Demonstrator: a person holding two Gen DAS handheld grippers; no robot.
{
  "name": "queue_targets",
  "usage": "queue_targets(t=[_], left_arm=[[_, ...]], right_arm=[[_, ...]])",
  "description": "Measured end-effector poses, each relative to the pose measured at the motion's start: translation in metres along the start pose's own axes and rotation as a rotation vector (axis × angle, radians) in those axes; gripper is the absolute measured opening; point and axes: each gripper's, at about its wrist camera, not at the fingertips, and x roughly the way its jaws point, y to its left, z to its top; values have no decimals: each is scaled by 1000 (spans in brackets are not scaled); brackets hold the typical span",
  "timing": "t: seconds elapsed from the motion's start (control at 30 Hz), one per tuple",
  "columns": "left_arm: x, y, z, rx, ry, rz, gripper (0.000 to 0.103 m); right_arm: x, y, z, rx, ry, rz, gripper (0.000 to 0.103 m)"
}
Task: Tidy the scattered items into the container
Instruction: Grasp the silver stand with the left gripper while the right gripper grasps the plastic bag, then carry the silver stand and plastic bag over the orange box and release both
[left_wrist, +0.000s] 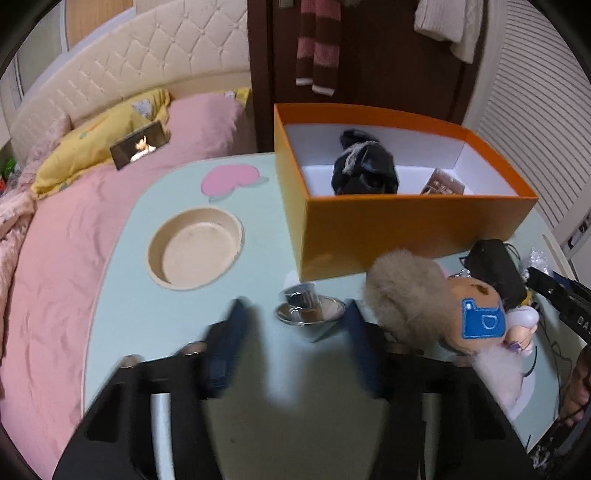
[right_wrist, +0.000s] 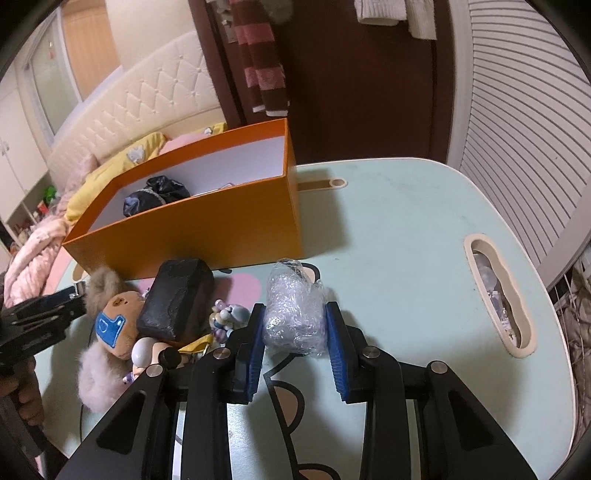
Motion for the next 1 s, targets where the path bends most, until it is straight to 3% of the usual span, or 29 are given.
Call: queue_targets(t=[0.07,0.27,0.33,0.63,1.0], left_arm=[[-1,2,1,-16,-12,-26,34],[-8,4,-4,-28,-26,-68,34],[-14,4,-6,-36,-38,-79,34],[-49,-4,0,-28,-108,-127,34],[-64,-25,29,21,-180,-181,34]], right_arm=[[0,1,0,-8,2,0,30],[-1,1,-1,-17,-2,-3,30],[-2,2,-1,-114,29,70,30],[-7,9,0,-165,15,57,30],[-34,25,28,-236,-72,73,30]])
